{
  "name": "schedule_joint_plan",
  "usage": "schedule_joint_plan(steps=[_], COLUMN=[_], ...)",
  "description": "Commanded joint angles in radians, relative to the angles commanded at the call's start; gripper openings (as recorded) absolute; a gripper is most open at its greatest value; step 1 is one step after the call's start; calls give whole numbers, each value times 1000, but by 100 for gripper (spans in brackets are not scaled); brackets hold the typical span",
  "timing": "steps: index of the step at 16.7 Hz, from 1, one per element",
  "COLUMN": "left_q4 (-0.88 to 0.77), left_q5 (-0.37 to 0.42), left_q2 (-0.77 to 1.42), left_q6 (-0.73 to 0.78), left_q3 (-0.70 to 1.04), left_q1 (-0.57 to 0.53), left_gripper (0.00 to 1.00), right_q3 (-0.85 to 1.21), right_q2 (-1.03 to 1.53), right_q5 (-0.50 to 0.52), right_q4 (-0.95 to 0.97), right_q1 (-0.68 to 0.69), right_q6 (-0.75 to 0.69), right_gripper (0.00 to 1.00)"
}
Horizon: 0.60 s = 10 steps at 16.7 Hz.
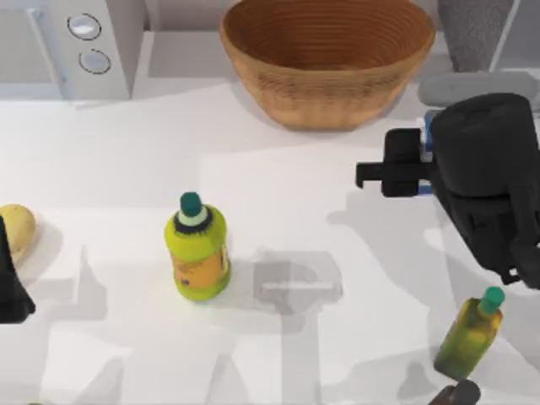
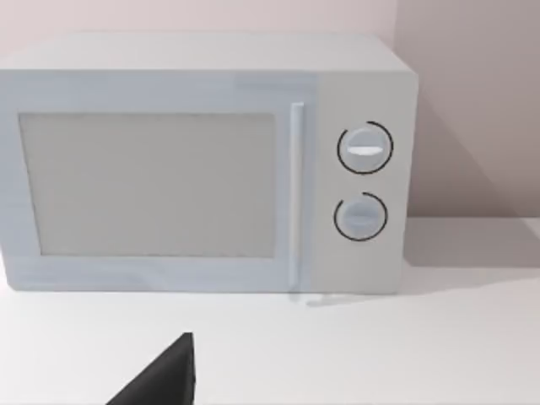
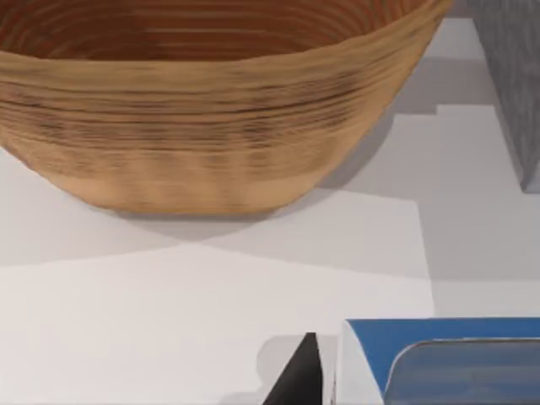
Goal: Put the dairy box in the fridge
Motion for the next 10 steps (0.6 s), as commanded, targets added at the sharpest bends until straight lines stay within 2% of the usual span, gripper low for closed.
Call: schedule_joint_plan(steps=[10], left_q4=[0], left_q5=[0], left_q2=[0], left_q6=[0], left_q3=[0], left_q1=[0], left_gripper=[100], right_q3=[-512], right_q2=[-928], right_q5=[-411], right_q4=[-46], right_q1=[-426], right_q6=[-234], right_gripper=[0])
